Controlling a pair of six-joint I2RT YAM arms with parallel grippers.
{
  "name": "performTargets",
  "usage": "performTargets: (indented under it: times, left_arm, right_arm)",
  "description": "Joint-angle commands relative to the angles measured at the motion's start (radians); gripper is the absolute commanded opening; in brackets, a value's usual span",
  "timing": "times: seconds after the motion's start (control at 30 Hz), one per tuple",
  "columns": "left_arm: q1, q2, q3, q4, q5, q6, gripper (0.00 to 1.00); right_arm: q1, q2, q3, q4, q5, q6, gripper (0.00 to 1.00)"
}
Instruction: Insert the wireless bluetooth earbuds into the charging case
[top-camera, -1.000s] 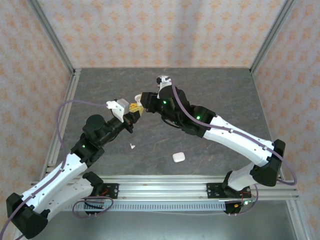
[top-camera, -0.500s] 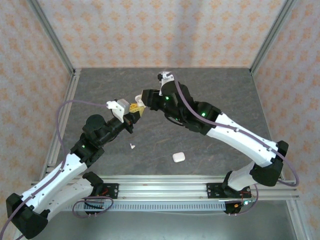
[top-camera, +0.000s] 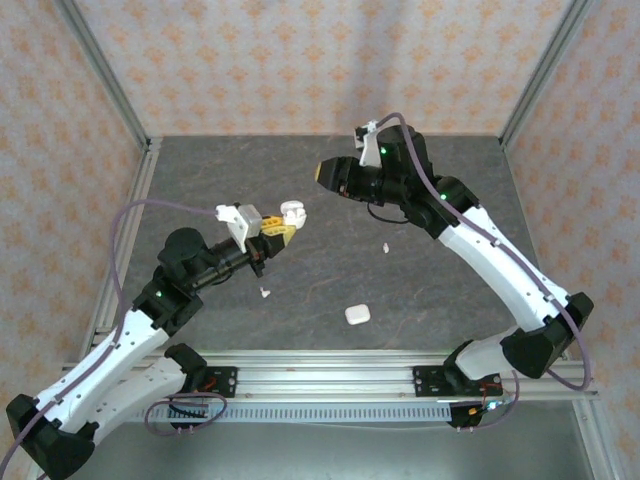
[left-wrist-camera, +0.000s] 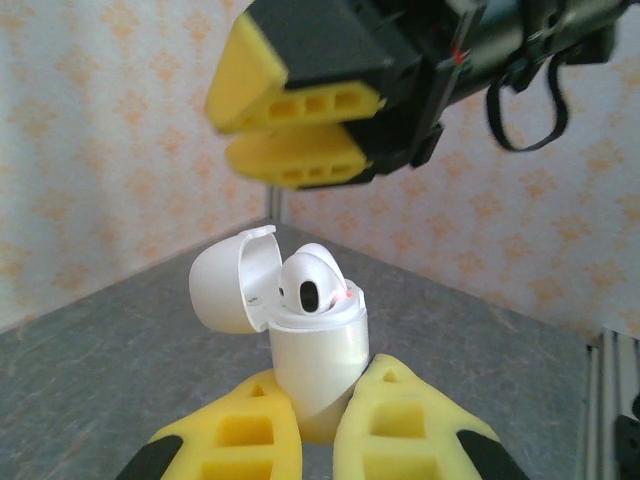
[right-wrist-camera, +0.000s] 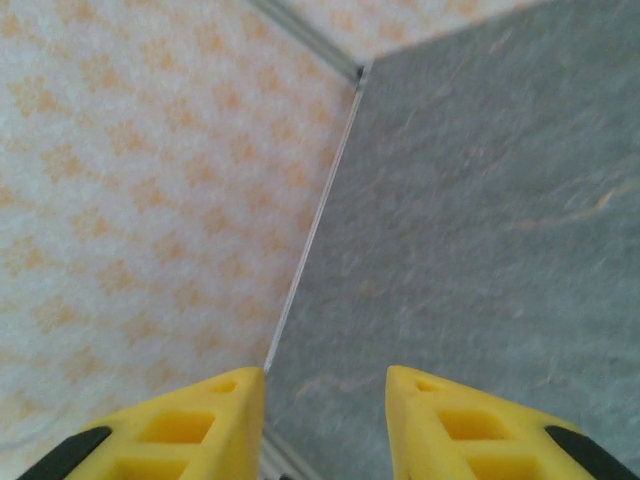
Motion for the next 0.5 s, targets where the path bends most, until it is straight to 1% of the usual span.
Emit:
performTargets:
  times: [0.0, 0.13, 0.2, 0.3, 0.47]
  left_arm:
    - [0.001, 0.02, 0.046, -0.018, 0.09, -0.006, 0.0]
    - [0.0, 0.051, 0.069, -0.017, 0.117, -0.011, 0.0]
    - [0.0, 0.067, 0.079, -0.02, 0.123, -0.011, 0.0]
    - [0.001, 0.079, 0.078, -0.012, 0.117, -0.017, 0.0]
    - [-0.001, 0.081, 0.065, 0.0, 0.088, -0.028, 0.0]
  right_arm:
    - [-0.011, -0.002, -0.028, 0.109, -0.204, 0.088, 0.37]
    - [-0.011, 0.02, -0.05, 0.17, -0.309, 0.135, 0.36]
    - [-0.01, 0.024, -0.073, 0.217, -0.354, 0.167, 0.34]
    - [-0.009, 0.022, -0.104, 0.276, -0.397, 0.201, 0.29]
    - [-0.009, 0.011, -0.133, 0.31, -0.461, 0.215, 0.25]
